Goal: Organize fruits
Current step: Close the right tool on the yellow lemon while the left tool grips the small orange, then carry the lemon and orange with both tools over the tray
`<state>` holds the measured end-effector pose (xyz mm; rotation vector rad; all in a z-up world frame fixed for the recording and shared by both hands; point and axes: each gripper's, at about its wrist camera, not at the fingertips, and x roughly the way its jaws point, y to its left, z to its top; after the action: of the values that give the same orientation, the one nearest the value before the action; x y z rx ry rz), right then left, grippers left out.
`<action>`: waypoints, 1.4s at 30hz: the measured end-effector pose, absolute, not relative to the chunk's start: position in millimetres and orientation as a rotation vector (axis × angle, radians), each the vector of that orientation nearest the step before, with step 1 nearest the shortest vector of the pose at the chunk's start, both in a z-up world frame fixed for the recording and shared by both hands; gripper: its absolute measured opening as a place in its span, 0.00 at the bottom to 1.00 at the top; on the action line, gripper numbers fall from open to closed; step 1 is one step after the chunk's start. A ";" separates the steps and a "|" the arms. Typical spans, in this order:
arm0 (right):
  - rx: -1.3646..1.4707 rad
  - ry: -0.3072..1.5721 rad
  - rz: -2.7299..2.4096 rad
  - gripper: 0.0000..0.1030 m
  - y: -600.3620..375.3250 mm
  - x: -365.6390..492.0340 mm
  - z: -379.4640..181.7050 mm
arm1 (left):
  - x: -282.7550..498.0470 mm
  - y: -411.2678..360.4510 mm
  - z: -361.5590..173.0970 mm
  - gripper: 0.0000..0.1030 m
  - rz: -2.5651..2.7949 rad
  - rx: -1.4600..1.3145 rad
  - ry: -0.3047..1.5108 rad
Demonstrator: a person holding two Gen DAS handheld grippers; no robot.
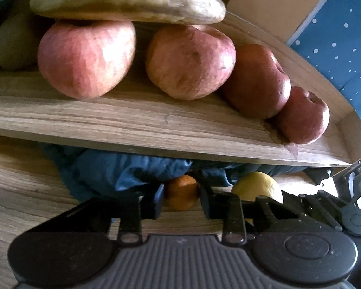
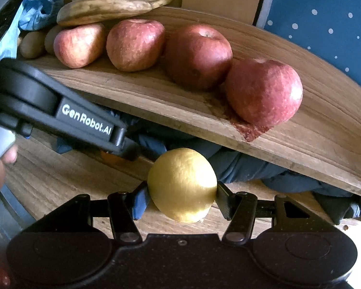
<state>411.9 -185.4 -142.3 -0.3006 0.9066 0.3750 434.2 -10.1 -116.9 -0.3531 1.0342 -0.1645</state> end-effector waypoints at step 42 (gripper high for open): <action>-0.205 0.827 0.389 0.57 -205.6 308.9 -90.1 | 348.9 -10.1 -87.6 0.33 -0.159 -0.315 0.985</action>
<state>308.9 -205.6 -90.1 -0.2047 0.8269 0.3892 348.9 -10.1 -87.6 -0.3152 0.9853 -0.1587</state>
